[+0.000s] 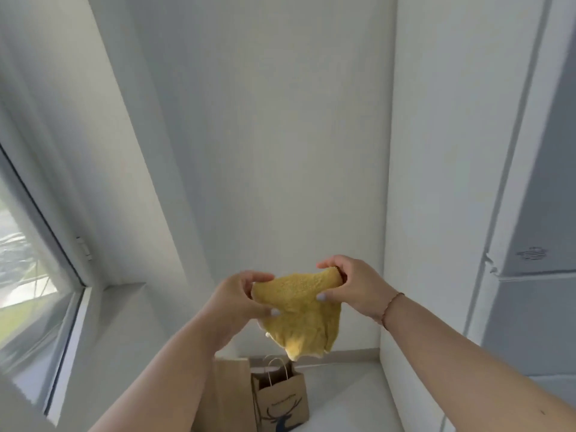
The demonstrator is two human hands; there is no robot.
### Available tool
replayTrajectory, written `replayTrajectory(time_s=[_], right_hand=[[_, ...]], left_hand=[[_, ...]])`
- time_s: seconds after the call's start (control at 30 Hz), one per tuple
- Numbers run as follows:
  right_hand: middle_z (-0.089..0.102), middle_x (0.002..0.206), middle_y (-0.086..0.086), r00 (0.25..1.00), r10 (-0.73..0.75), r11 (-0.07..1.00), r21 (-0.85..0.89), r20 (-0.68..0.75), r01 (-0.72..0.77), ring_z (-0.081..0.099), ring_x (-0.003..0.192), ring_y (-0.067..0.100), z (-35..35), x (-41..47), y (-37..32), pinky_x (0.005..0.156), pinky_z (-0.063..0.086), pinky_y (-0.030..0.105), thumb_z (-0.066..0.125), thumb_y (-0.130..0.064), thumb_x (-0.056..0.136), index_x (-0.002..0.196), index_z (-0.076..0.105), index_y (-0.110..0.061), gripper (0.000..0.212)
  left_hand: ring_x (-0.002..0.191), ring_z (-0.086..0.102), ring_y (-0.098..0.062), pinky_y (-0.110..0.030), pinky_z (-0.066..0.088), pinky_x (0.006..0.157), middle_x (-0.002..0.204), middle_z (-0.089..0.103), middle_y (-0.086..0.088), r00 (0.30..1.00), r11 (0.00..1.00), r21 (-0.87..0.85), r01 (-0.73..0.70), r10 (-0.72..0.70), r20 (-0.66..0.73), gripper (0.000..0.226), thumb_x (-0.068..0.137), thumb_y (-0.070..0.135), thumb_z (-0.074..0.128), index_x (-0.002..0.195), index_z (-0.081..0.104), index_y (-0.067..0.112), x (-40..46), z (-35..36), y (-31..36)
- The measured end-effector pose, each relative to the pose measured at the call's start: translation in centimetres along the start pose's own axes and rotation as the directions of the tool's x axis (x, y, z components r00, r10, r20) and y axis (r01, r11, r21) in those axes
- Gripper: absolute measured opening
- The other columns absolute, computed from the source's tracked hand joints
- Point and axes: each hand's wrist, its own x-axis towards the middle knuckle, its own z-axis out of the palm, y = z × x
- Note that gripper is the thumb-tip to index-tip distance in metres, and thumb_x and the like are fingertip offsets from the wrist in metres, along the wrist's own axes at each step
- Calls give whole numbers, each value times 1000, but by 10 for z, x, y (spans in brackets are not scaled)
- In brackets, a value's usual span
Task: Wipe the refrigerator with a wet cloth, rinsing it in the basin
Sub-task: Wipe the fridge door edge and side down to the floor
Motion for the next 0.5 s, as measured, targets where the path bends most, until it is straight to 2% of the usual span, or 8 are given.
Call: replayTrajectory(time_s=[0.1,0.17,0.27,0.33,0.4,0.43,0.47,0.5], right_hand=[[57,88,-11,978,-59,971,-239,-201,9,55,83,9,-7,14,-3,68,42,16,74,-22,79,93,63,-27,18],[50,90,-10,932,-54,948,-312,-358,-65,52,82,8,-12,21,1,68,38,16,72,-29,81,87,62,-29,12],[45,97,-8,771,34,925,-272,-636,-266,51,89,10,-19,22,5,78,44,23,68,-41,83,101,56,-29,25],[50,95,-6,668,146,928,-132,-730,-347,54,85,13,-18,18,10,74,44,24,59,-45,88,102,51,-26,25],[58,90,-3,675,351,924,126,-649,-360,58,81,14,-6,15,13,78,50,31,47,-53,92,99,54,-22,32],[62,89,0,688,479,877,329,-545,-350,59,81,16,-1,16,16,83,53,36,39,-58,93,100,57,-21,42],[65,89,4,694,595,762,560,-405,-326,61,82,19,-2,18,20,85,54,39,33,-64,92,104,60,-20,53],[66,91,8,740,624,613,746,-254,-261,63,84,23,-2,19,21,82,54,39,31,-69,90,108,64,-18,63]], left_hand=[[84,65,-21,-34,54,81,88,69,-6,988,938,310,-152,142,55,19,74,15,80,83,74,31,41,-7,8],[87,59,-17,-33,48,82,93,63,-5,972,881,412,-234,220,82,7,79,23,76,76,72,29,68,-6,16],[80,57,-14,-29,46,75,83,61,3,966,914,318,-253,220,135,12,85,26,71,84,69,14,96,11,33],[69,56,-14,-26,45,65,74,60,1,968,946,228,-231,198,156,14,89,26,66,85,67,13,111,31,42],[63,58,-15,-29,46,62,72,61,-2,963,973,104,-206,183,196,15,91,24,63,88,65,10,120,49,52],[63,58,-16,-30,48,61,73,61,-5,955,981,35,-190,176,238,15,92,22,62,91,64,7,124,58,58],[63,59,-17,-31,49,61,74,60,-7,937,984,-39,-173,176,302,16,93,20,61,92,62,4,129,69,65],[65,61,-18,-31,51,62,76,61,-9,907,982,-123,-146,182,379,17,93,20,60,94,61,3,130,79,72]])
